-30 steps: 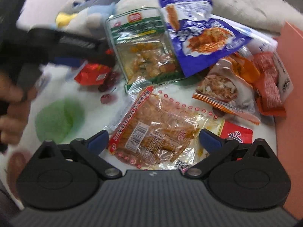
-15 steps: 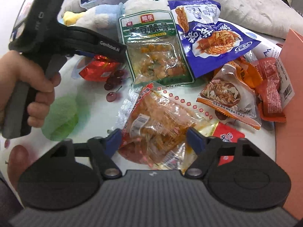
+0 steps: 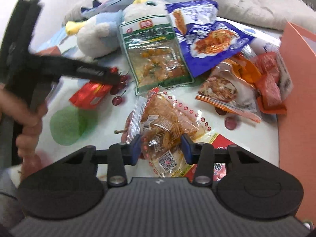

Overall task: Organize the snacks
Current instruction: 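Grasp the red foil candy with the left gripper while the right grasps a strip pack, then carry both held snacks up and over to the white box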

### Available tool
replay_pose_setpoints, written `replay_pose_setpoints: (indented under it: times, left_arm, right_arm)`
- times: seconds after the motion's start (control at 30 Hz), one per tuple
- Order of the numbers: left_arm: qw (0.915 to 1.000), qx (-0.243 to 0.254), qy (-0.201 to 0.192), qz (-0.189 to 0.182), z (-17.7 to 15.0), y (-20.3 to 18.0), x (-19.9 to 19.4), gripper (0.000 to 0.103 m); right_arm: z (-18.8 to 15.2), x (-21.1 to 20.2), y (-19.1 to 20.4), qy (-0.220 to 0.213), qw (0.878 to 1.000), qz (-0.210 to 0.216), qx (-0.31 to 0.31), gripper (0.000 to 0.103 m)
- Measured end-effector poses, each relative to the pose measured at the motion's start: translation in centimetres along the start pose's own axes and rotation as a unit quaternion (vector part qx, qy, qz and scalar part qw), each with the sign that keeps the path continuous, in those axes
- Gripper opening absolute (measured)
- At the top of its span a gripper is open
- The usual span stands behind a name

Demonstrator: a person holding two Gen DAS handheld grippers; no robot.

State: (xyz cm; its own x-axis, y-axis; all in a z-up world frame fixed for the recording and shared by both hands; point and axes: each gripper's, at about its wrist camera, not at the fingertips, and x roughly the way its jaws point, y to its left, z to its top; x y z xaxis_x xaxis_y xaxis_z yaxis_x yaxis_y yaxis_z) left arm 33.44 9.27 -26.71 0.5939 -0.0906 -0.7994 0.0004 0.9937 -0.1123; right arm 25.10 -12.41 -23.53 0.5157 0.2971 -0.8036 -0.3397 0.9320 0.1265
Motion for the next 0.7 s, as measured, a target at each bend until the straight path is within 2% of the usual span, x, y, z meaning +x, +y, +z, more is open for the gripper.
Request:
replay_pose_setpoints:
  times: [0.47, 0.7]
  left_arm:
    - [0.9992, -0.022, -0.015, -0.029, -3.4, -2.4, -7.8, 0.059]
    - [0.9988, -0.032, -0.021, -0.030, -5.8, -3.7, -11.2, 0.060]
  right_arm:
    - [-1.6, -5.4, -0.5, -0.016, 1.000, -0.010, 0.024, 0.044]
    - [-2.7, -7.8, -0.4, -0.021, 0.999, -0.010, 0.025, 0.044]
